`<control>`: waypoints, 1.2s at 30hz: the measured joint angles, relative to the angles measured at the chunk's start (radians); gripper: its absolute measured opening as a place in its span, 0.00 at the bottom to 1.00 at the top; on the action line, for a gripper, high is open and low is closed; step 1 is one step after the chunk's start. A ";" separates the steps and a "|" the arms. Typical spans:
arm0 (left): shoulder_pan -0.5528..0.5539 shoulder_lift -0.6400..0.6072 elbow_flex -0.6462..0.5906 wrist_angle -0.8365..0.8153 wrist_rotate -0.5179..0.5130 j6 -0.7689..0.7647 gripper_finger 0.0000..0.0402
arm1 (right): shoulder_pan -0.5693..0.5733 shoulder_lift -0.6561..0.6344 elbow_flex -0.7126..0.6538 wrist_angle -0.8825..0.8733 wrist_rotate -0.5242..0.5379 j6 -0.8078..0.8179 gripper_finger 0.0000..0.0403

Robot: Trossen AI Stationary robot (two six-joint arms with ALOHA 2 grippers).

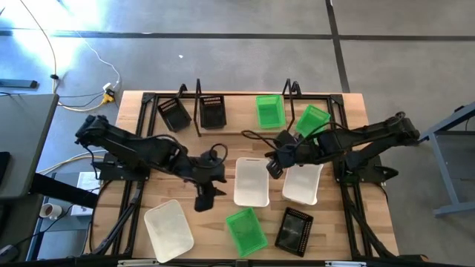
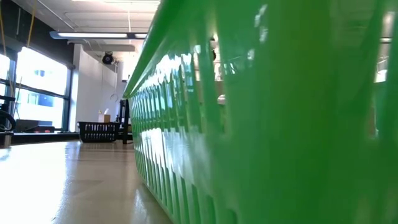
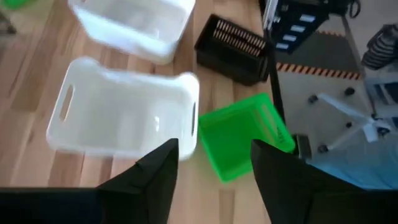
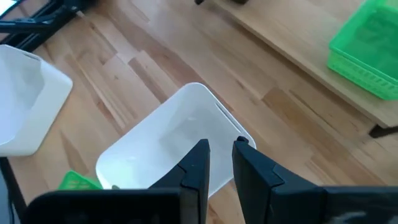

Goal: Stack baskets on shelf by color
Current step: Put the middle left white bin on the shelf

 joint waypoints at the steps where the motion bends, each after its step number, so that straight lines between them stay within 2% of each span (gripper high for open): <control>1: -0.002 0.015 0.000 0.018 -0.001 0.029 0.50 | 0.005 0.000 0.000 -0.009 0.009 0.011 0.14; 9: -0.021 0.127 0.000 0.078 -0.015 0.170 0.50 | 0.017 0.000 0.000 -0.026 0.023 0.036 0.14; 19: -0.031 0.275 0.000 0.085 -0.128 0.227 0.45 | 0.017 0.000 0.000 -0.031 0.024 0.036 0.14; 29: -0.032 0.356 0.000 0.098 -0.097 0.238 0.43 | 0.017 0.000 0.000 -0.031 0.024 0.036 0.14; 36: -0.032 0.357 0.000 0.137 -0.095 0.257 0.43 | 0.017 0.000 0.000 -0.031 0.024 0.036 0.14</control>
